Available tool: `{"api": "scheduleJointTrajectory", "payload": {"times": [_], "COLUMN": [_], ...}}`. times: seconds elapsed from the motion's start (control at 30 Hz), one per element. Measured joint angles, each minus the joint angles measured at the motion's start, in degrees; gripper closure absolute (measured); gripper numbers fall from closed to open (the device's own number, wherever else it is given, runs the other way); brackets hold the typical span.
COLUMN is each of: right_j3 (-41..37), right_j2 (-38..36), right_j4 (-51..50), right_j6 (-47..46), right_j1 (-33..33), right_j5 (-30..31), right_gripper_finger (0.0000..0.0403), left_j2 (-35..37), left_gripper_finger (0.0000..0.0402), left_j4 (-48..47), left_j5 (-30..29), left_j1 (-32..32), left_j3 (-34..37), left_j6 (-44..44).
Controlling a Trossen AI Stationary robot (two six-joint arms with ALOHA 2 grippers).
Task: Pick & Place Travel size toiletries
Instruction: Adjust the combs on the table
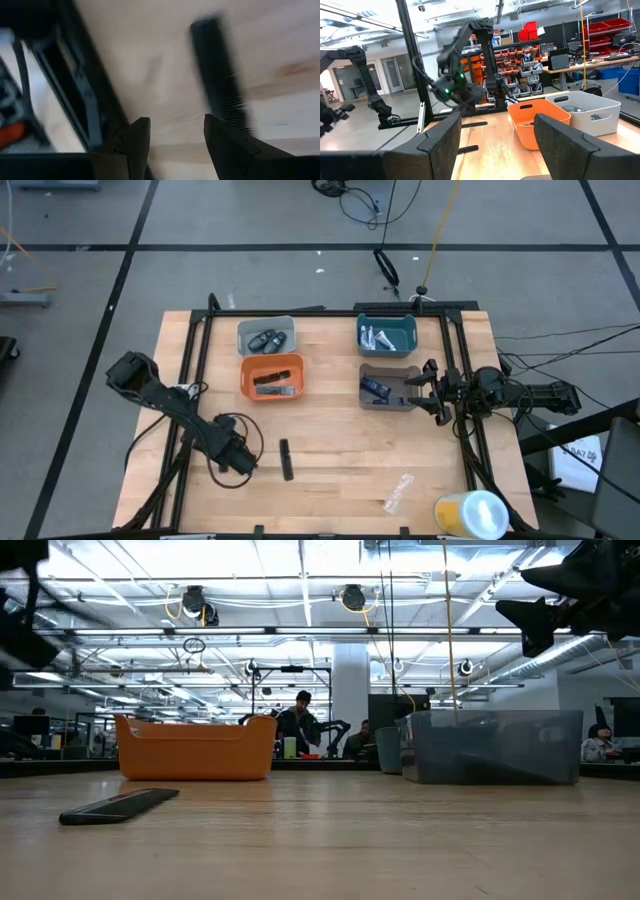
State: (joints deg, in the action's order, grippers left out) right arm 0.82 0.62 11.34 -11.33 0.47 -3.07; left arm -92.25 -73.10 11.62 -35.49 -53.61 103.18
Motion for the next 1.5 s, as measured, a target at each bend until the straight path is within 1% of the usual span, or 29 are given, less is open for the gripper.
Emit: {"api": "scheduleJointTrajectory", "payload": {"times": [0.07, 0.13, 0.27, 0.37, 0.5, 0.63, 0.87, 0.97, 1.07, 1.17, 1.23, 1.33, 1.43, 1.5], "right_j3": [0.0, 0.0, 0.0, 0.0, 0.0, 0.0, 0.0, 0.0, 0.0, 0.0, 0.0, 0.0, 0.0, 0.0], "right_j2": [0.0, 0.0, 0.0, 0.0, 0.0, 0.0, 0.0, 0.0, 0.0, 0.0, 0.0, 0.0, 0.0, 0.0], "right_j4": [0.4, 0.5, 0.5, 0.6, 0.6, 0.6, 0.6, 0.6, 0.6, 0.6, 0.6, 0.6, 0.3, 0.4], "right_j6": [0.0, 0.1, 0.4, 0.4, 0.4, 0.5, 0.4, 0.4, 0.5, 0.5, 0.5, 0.4, 0.4, 0.5], "right_j1": [0.0, 0.0, 0.0, 0.0, 0.0, 0.0, 0.0, 0.0, 0.0, 0.0, 0.0, 0.0, 0.0, 0.0], "right_j5": [0.0, 0.0, 0.0, 0.0, 0.0, 0.0, 0.0, 0.0, 0.0, 0.0, 0.0, 0.0, 0.0, 0.0], "right_gripper_finger": [0.0165, 0.0165, 0.0165, 0.0165, 0.0165, 0.0165, 0.0165, 0.0165, 0.0165, 0.0165, 0.0165, 0.0165, 0.0165, 0.0165], "left_j2": [0.0, 0.0, 0.3, 0.4, 0.3, 0.3, 0.3, 0.3, 0.1, -0.1, -0.2, -0.3, -0.3, -0.3], "left_gripper_finger": [0.0216, 0.0216, 0.0216, 0.0216, 0.0216, 0.0216, 0.0216, 0.0216, 0.0216, 0.0215, 0.0215, 0.0215, 0.0215, 0.0215], "left_j4": [3.5, 7.5, 17.3, 19.7, 19.8, 19.7, 20.2, 21.3, 21.9, 25.6, 28.9, 38.3, 44.2, 47.1], "left_j5": [3.5, 4.8, 5.2, 4.6, 2.1, -1.2, -5.1, -6.6, -11.4, -20.7, -24.2, -23.5, -22.4, -23.1], "left_j1": [0.0, 0.0, 1.0, 2.1, 3.9, 5.4, 7.5, 8.0, 8.0, 8.2, 8.4, 9.4, 11.4, 12.7], "left_j3": [3.2, 6.0, 10.3, 11.8, 11.7, 11.7, 11.7, 11.7, 10.3, 8.7, 8.3, 8.0, 8.1, 8.0], "left_j6": [0.5, 0.2, -1.8, -4.3, -7.2, -7.3, -6.8, -9.5, -11.8, -13.4, -15.9, -23.6, -31.1, -35.0]}}
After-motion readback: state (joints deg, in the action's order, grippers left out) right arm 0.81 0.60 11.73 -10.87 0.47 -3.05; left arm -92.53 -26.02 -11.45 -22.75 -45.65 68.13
